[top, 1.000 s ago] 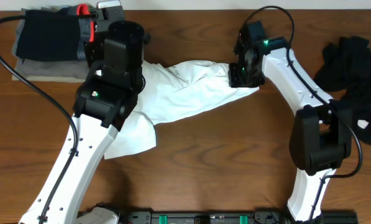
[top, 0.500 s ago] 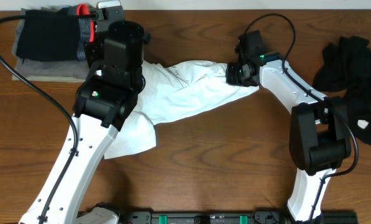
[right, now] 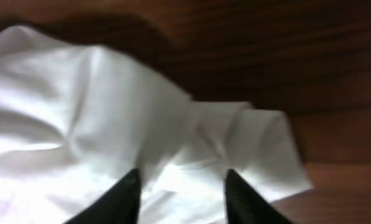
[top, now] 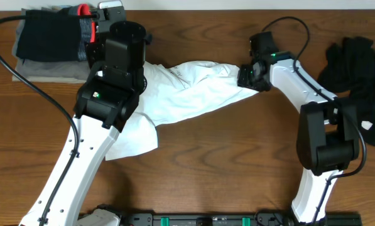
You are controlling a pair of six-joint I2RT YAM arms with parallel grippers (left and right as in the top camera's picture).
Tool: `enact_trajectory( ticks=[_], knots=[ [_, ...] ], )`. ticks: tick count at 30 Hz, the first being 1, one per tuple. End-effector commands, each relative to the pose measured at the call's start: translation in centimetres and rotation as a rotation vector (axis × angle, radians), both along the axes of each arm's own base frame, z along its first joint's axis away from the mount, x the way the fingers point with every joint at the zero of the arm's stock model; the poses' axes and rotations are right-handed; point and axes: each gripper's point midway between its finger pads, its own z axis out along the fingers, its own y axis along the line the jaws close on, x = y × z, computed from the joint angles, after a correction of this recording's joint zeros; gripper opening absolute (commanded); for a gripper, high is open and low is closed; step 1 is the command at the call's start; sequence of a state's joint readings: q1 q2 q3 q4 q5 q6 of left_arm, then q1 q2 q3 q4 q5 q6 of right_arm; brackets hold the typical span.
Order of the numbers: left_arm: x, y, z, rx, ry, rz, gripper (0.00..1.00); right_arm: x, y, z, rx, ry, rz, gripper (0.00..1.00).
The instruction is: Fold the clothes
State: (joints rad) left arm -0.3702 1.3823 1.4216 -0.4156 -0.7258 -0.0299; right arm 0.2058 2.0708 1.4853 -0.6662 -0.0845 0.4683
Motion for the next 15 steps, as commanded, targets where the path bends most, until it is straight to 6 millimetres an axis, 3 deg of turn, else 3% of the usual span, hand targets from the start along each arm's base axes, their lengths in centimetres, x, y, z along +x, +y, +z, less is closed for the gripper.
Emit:
enact_trajectory(
  ticks=[1, 10, 15],
  knots=[
    [-0.2, 0.5, 0.5, -0.006, -0.019, 0.029, 0.06, -0.1, -0.9, -0.5, -0.018, 0.010, -0.041, 0.46],
    [-0.2, 0.5, 0.5, -0.010, -0.020, 0.027, 0.06, 0.4, 1.6, -1.2, 0.017, -0.014, 0.007, 0.47],
    [-0.2, 0.5, 0.5, -0.010, -0.020, 0.027, 0.06, -0.4, 2.1, -2.6, 0.011, 0.029, 0.023, 0.49]
  ],
)
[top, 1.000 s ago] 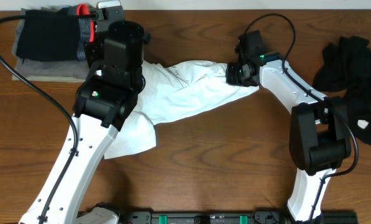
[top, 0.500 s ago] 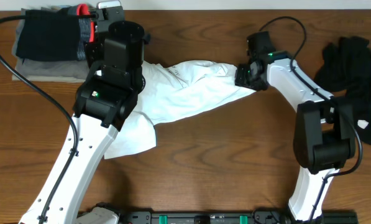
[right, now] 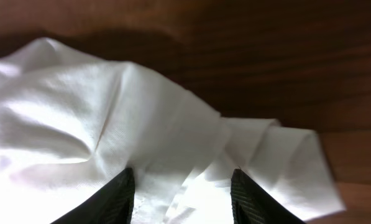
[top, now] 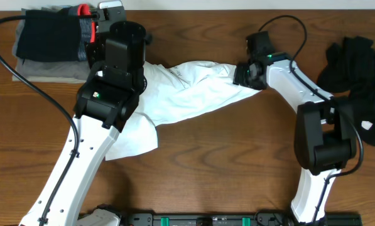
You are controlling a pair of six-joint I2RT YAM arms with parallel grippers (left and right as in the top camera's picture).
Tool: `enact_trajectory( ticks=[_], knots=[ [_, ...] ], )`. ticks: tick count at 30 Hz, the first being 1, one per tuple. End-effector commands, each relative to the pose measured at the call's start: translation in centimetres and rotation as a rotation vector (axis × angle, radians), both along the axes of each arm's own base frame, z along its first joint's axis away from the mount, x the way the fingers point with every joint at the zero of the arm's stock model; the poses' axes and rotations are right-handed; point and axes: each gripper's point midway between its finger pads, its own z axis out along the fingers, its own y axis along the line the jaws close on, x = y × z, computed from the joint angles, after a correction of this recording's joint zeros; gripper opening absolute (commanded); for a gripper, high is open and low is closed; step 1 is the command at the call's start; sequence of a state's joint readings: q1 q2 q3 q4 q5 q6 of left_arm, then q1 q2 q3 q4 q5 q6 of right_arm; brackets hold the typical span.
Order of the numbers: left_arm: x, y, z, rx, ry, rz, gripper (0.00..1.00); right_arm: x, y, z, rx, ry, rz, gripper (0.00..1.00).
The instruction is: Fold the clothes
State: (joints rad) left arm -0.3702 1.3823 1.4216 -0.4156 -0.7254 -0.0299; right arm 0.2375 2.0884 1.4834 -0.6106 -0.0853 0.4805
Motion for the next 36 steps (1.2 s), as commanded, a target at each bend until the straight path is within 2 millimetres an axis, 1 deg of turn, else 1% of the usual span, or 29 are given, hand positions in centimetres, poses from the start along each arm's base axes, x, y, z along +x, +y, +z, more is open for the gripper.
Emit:
enact_trajectory(
  ticks=[1, 3, 8, 15, 19, 23, 27, 31, 36],
  knots=[
    [-0.2, 0.5, 0.5, -0.010, -0.020, 0.027, 0.06, -1.3, 0.4, -2.6, -0.006, 0.075, 0.004, 0.49],
    [-0.2, 0.5, 0.4, -0.010, -0.019, 0.027, 0.06, -1.4, 0.5, -2.8, -0.004, 0.083, 0.005, 0.49],
    [-0.2, 0.5, 0.5, -0.010, -0.019, 0.027, 0.06, -0.8, 1.0, -2.6, 0.020, 0.055, 0.011, 0.48],
    [-0.2, 0.5, 0.5, -0.010, -0.019, 0.027, 0.06, 0.1, 1.6, -2.1, 0.048, 0.015, 0.037, 0.42],
    [-0.2, 0.5, 0.5, -0.010, -0.019, 0.027, 0.06, 0.5, 2.4, -1.2, 0.080, -0.001, 0.077, 0.39],
    [-0.2, 0.5, 0.5, -0.010, -0.019, 0.027, 0.06, 0.1, 2.9, -0.5, 0.098, 0.014, 0.105, 0.40],
    [-0.2, 0.5, 0.5, -0.010, -0.019, 0.027, 0.06, -0.9, 3.3, -0.6, 0.097, 0.048, 0.122, 0.40],
    [-0.2, 0.5, 0.4, -0.010, -0.019, 0.027, 0.06, -1.6, 4.4, -0.7, 0.091, 0.058, 0.157, 0.40],
    [-0.2, 0.5, 0.4, -0.010, -0.018, 0.027, 0.06, -1.0, 5.9, -0.3, 0.100, 0.011, 0.190, 0.40]
  ],
)
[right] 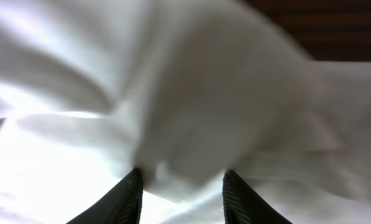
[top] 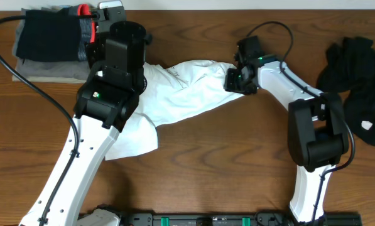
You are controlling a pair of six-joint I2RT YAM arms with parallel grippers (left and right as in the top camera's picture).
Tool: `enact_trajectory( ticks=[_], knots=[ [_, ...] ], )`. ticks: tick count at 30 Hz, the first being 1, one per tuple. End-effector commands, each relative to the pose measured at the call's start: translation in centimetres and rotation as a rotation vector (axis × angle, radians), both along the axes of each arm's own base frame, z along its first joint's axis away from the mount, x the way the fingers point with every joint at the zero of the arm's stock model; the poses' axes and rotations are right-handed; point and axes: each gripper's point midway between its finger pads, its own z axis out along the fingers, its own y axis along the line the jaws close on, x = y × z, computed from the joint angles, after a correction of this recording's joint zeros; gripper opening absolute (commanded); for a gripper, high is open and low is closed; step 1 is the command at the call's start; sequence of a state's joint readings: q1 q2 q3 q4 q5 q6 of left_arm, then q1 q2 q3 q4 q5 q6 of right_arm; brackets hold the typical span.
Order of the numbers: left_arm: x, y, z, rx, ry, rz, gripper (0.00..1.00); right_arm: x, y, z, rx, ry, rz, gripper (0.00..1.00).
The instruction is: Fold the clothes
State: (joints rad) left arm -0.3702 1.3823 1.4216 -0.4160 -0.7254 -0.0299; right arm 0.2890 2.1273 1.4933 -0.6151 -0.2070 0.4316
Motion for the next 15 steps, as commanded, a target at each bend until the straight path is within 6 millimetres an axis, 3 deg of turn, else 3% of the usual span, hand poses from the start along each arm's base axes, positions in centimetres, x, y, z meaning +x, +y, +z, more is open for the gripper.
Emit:
enact_trajectory(
  ticks=[1, 6, 8, 11, 15],
  knots=[
    [-0.2, 0.5, 0.4, -0.009, -0.016, 0.027, 0.06, 0.8, 1.9, 1.0, 0.020, -0.054, 0.053, 0.40],
    [-0.3, 0.5, 0.3, -0.006, -0.010, 0.027, 0.06, 1.2, 2.1, 1.2, 0.025, -0.073, 0.054, 0.36],
    [-0.3, 0.5, 0.3, -0.006, -0.009, 0.027, 0.06, 1.2, 2.0, 1.1, 0.020, -0.075, 0.054, 0.28],
    [-0.3, 0.5, 0.3, -0.006, -0.009, 0.027, 0.06, 1.6, 2.0, 1.2, 0.015, -0.093, 0.060, 0.04],
    [-0.3, 0.5, 0.3, -0.006, -0.009, 0.027, 0.06, 2.6, 1.6, 2.2, 0.001, -0.141, 0.059, 0.01]
  ],
)
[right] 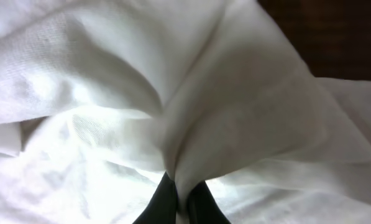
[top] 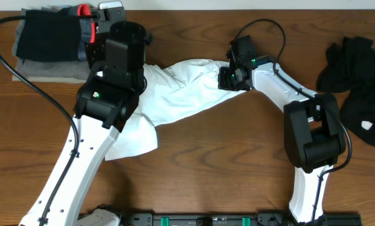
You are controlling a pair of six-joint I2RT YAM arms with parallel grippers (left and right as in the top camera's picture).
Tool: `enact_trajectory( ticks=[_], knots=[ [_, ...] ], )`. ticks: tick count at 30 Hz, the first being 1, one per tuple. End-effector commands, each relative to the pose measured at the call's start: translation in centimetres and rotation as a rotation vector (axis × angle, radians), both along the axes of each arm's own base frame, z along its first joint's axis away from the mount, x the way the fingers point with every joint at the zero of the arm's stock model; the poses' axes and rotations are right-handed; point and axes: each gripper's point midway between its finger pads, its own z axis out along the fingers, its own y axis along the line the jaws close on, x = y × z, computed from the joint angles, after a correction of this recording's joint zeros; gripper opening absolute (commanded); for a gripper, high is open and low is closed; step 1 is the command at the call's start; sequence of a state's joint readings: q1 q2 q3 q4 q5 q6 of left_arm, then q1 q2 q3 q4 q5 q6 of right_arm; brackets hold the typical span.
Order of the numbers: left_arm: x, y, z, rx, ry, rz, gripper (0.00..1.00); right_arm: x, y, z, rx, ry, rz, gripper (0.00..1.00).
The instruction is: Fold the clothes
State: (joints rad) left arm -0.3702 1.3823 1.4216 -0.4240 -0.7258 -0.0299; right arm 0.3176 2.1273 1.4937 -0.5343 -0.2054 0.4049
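Note:
A white garment (top: 181,94) lies crumpled across the middle of the brown table, stretching from under my left arm to its right end at the back. My right gripper (top: 228,78) is at that right end, shut on a pinched fold of the white cloth (right: 235,124), its black fingertips (right: 163,202) pressed together around it. My left arm (top: 112,81) stands over the garment's left part; its gripper is hidden beneath the arm, so its state does not show.
A stack of folded clothes (top: 49,41), dark on grey, sits at the back left corner with a red-handled object beside it. A heap of black clothes (top: 360,69) lies at the right edge. Bare wood (top: 225,163) spans the front.
My right gripper has shut on a fold of the white garment's right end; before, its fingers stood apart over the cloth. It has also shifted slightly left. The left arm has not moved.
My right gripper stood open at the garment's right tip, fingers spread over the cloth edge. It then sat a little further left, still open, then further in over the cloth. Now it is shut on a fold. The left arm stayed put throughout.

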Motion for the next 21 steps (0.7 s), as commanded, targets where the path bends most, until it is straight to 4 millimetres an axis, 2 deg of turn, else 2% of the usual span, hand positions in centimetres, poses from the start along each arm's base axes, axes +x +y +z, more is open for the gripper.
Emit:
enact_trajectory(
  ticks=[1, 3, 6, 7, 9, 10, 15, 18, 21],
  knots=[
    [-0.2, 0.5, 0.4, -0.009, -0.017, 0.027, 0.06, 1.6, -0.4, 2.3, -0.014, -0.072, 0.004, 0.01],
    [-0.2, 0.5, 0.4, -0.009, -0.018, 0.027, 0.06, 2.3, -1.3, 4.3, -0.013, -0.109, -0.006, 0.01],
    [-0.2, 0.5, 0.5, -0.009, -0.020, 0.027, 0.06, 2.8, -3.9, 8.2, -0.037, -0.162, -0.053, 0.01],
    [-0.3, 0.5, 0.5, -0.010, -0.020, 0.027, 0.06, 2.6, -5.5, 10.2, -0.052, -0.178, -0.086, 0.01],
    [-0.3, 0.6, 0.6, -0.010, -0.022, 0.027, 0.06, 2.0, -7.3, 12.0, -0.067, -0.184, -0.121, 0.01],
    [-0.4, 0.6, 0.7, -0.011, -0.024, 0.027, 0.06, 1.1, -8.7, 13.2, -0.075, -0.177, -0.148, 0.01],
    [-1.0, 0.8, 1.7, -0.020, -0.048, 0.027, 0.06, -3.1, -13.7, 16.6, -0.097, -0.111, -0.242, 0.01],
    [-2.1, 1.2, 2.9, -0.030, -0.074, 0.028, 0.06, -5.9, -15.7, 19.1, -0.108, -0.104, -0.271, 0.01],
    [-4.2, 2.2, 4.5, -0.037, -0.104, 0.037, 0.06, -8.3, -16.7, 22.4, -0.106, -0.157, -0.288, 0.01]
  ],
)
